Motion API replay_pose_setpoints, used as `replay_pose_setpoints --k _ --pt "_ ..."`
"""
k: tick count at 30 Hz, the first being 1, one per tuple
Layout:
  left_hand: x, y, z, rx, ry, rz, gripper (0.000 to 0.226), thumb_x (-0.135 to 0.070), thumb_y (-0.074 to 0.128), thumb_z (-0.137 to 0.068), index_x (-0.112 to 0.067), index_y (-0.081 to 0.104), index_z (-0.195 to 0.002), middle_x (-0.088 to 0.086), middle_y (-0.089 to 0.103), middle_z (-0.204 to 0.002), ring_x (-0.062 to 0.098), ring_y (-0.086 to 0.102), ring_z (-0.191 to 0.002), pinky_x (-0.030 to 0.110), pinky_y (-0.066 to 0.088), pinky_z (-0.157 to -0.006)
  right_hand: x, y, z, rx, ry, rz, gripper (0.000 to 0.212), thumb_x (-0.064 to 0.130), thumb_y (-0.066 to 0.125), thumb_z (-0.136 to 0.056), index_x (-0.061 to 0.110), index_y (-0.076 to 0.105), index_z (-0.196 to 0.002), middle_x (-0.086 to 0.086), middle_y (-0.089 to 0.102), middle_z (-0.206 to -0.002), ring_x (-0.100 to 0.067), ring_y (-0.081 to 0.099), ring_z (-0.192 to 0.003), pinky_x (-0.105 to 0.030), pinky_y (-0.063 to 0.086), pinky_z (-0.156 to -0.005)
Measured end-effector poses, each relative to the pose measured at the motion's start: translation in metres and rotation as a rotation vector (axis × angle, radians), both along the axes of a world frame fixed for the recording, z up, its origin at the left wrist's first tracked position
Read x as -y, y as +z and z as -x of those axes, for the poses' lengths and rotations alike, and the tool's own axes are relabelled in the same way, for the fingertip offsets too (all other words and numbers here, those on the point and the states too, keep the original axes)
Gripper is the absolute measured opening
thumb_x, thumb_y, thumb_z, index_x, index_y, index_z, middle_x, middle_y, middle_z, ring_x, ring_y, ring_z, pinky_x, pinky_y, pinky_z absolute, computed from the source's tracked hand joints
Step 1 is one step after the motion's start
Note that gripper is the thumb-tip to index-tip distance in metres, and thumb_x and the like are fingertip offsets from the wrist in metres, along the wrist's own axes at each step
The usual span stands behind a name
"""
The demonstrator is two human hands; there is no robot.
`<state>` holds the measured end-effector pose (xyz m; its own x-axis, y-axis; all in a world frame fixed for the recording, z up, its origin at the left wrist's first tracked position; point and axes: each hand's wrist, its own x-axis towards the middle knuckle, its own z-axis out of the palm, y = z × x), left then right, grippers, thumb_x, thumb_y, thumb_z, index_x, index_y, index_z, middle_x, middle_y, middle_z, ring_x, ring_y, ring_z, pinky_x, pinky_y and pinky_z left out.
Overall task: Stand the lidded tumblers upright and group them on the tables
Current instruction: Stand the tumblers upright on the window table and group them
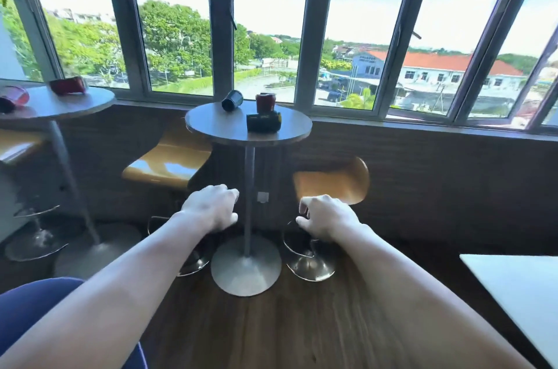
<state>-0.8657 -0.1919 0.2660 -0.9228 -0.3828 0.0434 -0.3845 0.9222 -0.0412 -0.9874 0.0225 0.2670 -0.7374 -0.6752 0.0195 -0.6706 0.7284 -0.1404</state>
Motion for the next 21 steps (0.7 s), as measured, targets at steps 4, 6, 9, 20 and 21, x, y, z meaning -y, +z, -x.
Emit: replay_pose_setpoints --k 4,6,9,20,21 --pt "0.053 0.01 0.055 -0.042 -0.005 -0.019 0.032 -0.037 0.054 -0.093 -0.021 0.058 -0.121 0.001 0.058 -0.123 0.024 0.056 -0.112 0.036 0.049 -0.081 0.052 0.01 0.052 0.026 -0.02 0.087 0.026 0.046 0.053 -0.087 0.029 0.063 -0.104 0.001 0.069 -0.111 -0.028 0.063 -0.102 -0.036 0.049 -0.084" --pt "0.078 0.017 0.081 -0.071 -0.015 -0.026 0.034 -0.038 0.054 -0.095 -0.021 0.057 -0.123 0.001 0.058 -0.125 0.024 0.057 -0.112 0.034 0.046 -0.078 0.076 0.016 0.075 0.034 -0.031 0.136 0.025 0.046 0.053 -0.086 0.029 0.063 -0.101 0.002 0.07 -0.108 -0.027 0.064 -0.1 -0.036 0.05 -0.083" --pt "0.11 0.026 0.117 -0.146 -0.03 -0.041 0.035 -0.041 0.055 -0.095 -0.021 0.057 -0.124 0.001 0.058 -0.125 0.025 0.057 -0.115 0.034 0.045 -0.079 0.108 0.024 0.106 0.047 -0.055 0.226 0.022 0.046 0.054 -0.085 0.028 0.064 -0.093 0.004 0.071 -0.1 -0.025 0.065 -0.095 -0.037 0.051 -0.08" --pt "0.19 0.039 0.249 -0.335 -0.096 -0.198 0.045 -0.04 0.063 -0.092 -0.018 0.053 -0.131 0.008 0.063 -0.129 0.032 0.064 -0.111 0.047 0.053 -0.093 0.194 0.027 0.231 0.174 -0.125 0.501 0.017 0.041 0.06 -0.085 0.025 0.066 -0.091 0.009 0.069 -0.089 -0.018 0.066 -0.086 -0.04 0.055 -0.081" --pt "0.196 0.037 0.263 -0.341 -0.099 -0.206 0.047 -0.04 0.064 -0.092 -0.018 0.052 -0.132 0.008 0.061 -0.131 0.032 0.062 -0.113 0.047 0.053 -0.094 0.201 0.025 0.245 0.186 -0.127 0.524 0.017 0.039 0.06 -0.086 0.024 0.066 -0.092 0.009 0.069 -0.089 -0.018 0.066 -0.086 -0.04 0.055 -0.082"
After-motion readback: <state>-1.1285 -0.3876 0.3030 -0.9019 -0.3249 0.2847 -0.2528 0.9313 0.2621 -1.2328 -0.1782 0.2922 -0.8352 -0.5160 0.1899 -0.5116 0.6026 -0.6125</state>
